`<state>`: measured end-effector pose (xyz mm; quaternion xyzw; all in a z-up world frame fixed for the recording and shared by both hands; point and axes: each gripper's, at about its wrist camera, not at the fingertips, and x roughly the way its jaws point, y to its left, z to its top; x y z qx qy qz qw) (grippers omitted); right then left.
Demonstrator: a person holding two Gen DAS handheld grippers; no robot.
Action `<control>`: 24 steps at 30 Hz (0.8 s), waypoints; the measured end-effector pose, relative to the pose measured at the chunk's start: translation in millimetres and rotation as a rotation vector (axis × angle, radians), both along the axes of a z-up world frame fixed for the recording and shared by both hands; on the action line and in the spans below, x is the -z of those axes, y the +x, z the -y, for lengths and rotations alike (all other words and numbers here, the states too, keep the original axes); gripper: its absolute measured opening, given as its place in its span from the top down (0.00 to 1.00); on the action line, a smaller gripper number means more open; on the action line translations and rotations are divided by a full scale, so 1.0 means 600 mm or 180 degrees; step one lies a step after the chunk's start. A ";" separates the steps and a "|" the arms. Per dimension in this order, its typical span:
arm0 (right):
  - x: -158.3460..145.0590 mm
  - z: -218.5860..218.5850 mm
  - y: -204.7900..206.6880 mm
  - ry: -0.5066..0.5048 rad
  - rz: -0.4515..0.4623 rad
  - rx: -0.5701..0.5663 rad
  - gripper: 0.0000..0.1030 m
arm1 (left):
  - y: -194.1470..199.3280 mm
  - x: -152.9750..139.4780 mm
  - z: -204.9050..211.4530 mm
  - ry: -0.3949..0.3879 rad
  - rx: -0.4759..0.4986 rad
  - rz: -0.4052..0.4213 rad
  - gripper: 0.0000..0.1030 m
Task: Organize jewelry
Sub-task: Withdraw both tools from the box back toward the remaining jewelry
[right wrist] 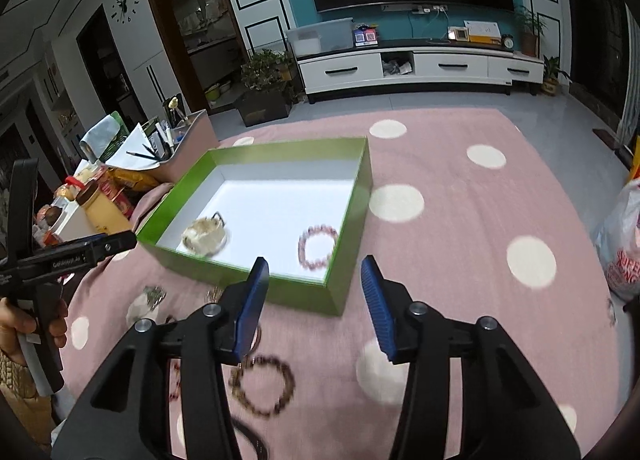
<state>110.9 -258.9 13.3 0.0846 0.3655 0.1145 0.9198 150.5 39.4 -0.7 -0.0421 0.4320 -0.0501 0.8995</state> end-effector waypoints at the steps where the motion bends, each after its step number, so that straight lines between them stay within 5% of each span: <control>1: 0.002 0.002 -0.008 0.0001 -0.0016 0.0015 0.51 | -0.011 0.002 -0.002 0.0020 0.0009 -0.0008 0.10; 6: 0.013 0.007 -0.058 0.0058 -0.0093 0.0004 0.48 | -0.073 0.013 -0.010 0.0151 0.0030 -0.0052 0.02; 24: 0.061 -0.045 -0.171 0.0067 -0.0468 -0.0413 0.43 | -0.219 0.064 0.026 0.0356 0.0263 0.0002 0.02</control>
